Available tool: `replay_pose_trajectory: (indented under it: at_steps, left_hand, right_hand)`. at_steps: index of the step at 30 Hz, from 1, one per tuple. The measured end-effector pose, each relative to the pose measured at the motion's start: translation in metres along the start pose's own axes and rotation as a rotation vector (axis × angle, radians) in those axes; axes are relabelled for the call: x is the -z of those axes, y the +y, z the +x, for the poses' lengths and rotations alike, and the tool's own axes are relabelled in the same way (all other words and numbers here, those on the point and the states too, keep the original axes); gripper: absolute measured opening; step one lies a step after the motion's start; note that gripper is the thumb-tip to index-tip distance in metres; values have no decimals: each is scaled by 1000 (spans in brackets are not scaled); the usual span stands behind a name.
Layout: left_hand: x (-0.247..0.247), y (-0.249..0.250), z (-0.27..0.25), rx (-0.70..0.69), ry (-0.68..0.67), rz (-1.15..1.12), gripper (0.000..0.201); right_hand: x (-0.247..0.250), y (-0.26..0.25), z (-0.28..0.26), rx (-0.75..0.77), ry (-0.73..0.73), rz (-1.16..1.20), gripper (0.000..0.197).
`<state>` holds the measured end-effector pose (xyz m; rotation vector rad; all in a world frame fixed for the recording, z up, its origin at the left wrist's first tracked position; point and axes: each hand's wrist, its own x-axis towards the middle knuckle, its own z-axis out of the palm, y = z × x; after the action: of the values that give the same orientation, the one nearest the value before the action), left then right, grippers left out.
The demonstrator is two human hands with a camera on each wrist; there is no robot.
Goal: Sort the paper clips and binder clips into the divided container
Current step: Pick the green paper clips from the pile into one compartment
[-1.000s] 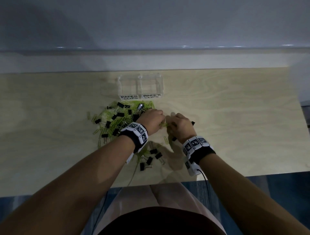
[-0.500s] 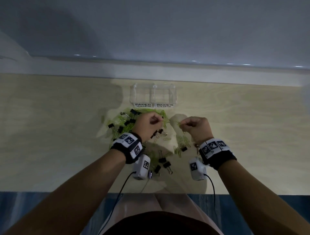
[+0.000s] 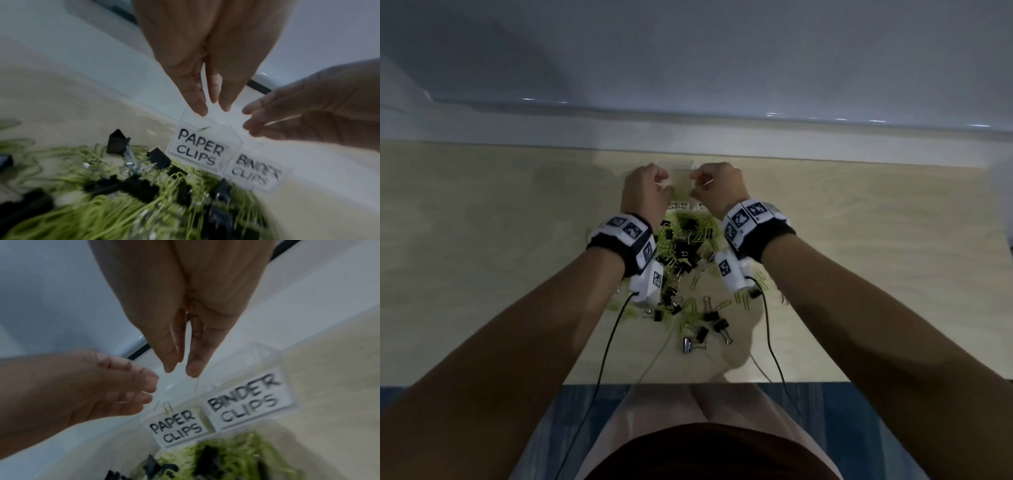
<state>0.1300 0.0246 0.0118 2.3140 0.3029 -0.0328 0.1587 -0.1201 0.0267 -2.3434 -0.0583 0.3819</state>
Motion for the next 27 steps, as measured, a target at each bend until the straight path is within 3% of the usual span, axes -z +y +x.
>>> replay_pose_trajectory:
  at_steps: [2,7,9,11,16,20,23,27]
  left_hand:
    - [-5,2,-22,-107,-53,108,20]
    - [-48,-9,-82,-325,-475,216,23]
    - [-69,-9,-93,-392,-549,304,29]
    - [-84,-7,-98,-418,-525,414,34]
    - [-95,-9,-91,-414,-485,608,30]
    - [-92,-11,-87,-455,-497,575,25]
    - [-84,-8,-86,-500,-501,515,23]
    - [-82,11,-77,-466,-464,355,17]
  right_hand:
    - [19,21,-19,44,-16,-46,20]
    - [38,102,-86,-67,-104,-207,20]
    - [33,122,-115,-74,-134,-247,15]
    - [19,135,-140,-19,-121,-255,3]
    - [-21,141,-166,40,2,-233,19]
    - [-28,140,-173,72,111,-169,16]
    - [-20,140,-179,83,189,-119,25]
    - [-1,151,-185,120,176,-76,9]
